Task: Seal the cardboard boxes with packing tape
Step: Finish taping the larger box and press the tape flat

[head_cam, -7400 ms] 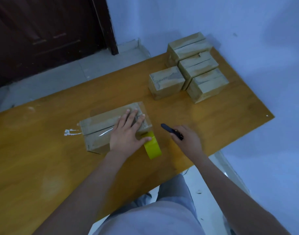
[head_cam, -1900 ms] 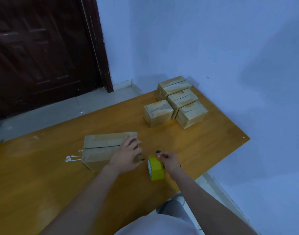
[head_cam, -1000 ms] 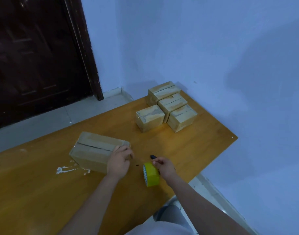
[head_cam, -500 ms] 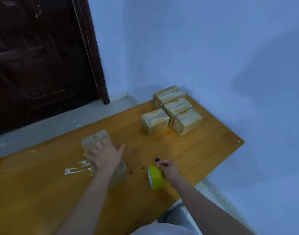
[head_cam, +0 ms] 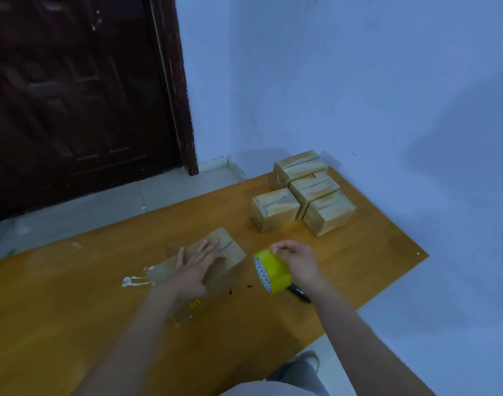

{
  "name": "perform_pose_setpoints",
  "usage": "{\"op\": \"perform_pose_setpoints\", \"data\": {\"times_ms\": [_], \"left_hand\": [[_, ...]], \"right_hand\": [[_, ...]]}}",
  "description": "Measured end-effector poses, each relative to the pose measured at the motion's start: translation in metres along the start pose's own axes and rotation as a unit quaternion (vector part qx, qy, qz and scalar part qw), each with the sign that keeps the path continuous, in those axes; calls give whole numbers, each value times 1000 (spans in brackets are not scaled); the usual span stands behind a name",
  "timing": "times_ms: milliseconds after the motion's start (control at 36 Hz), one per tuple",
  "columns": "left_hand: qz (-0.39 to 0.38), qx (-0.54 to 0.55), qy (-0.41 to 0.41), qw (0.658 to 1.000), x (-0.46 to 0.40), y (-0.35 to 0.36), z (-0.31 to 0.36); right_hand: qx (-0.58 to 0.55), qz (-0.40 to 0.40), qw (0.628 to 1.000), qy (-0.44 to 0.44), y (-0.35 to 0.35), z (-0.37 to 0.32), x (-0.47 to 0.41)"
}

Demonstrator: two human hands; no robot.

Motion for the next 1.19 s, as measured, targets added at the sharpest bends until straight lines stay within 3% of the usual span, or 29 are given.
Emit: {"op": "perform_pose_setpoints", "data": {"times_ms": [139,306,444,639,889,944,1028,1111,1194], "left_hand": [[-22,32,41,998,13,-7,7],[96,-69,52,992,4,0,17],[62,-89,3,994,-11,23,18],[43,-98,7,994,-12,28,14],[-4,-77,80,994,-5,22,13],[37,19,80,996,-2,14,17],[215,179,19,960,3,-6,25],[334,221,24,916,1,-31,48],[353,209,73,909,-13,-52,72]], "right_hand": [[16,-20,999,-43,2,-34,8],[35,-26,997,-62,13,-43,10],[34,-28,998,-55,21,-40,10],[19,-23,999,-46,22,-37,11],[33,-28,997,-63,27,-43,13],[33,-32,997,-66,27,-46,14],[44,-33,995,-80,25,-50,15],[77,-36,992,-98,25,-56,14],[86,-47,987,-126,28,-64,14]]}}
Point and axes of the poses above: each hand's wrist, its own x-axis away from the middle knuckle, its own y-axis out of the palm, z = x × y, the point moved 4 cm from there along -x, towards the middle knuckle, and after that the axes turned 13 degrees about y, right-handed, at the moved point
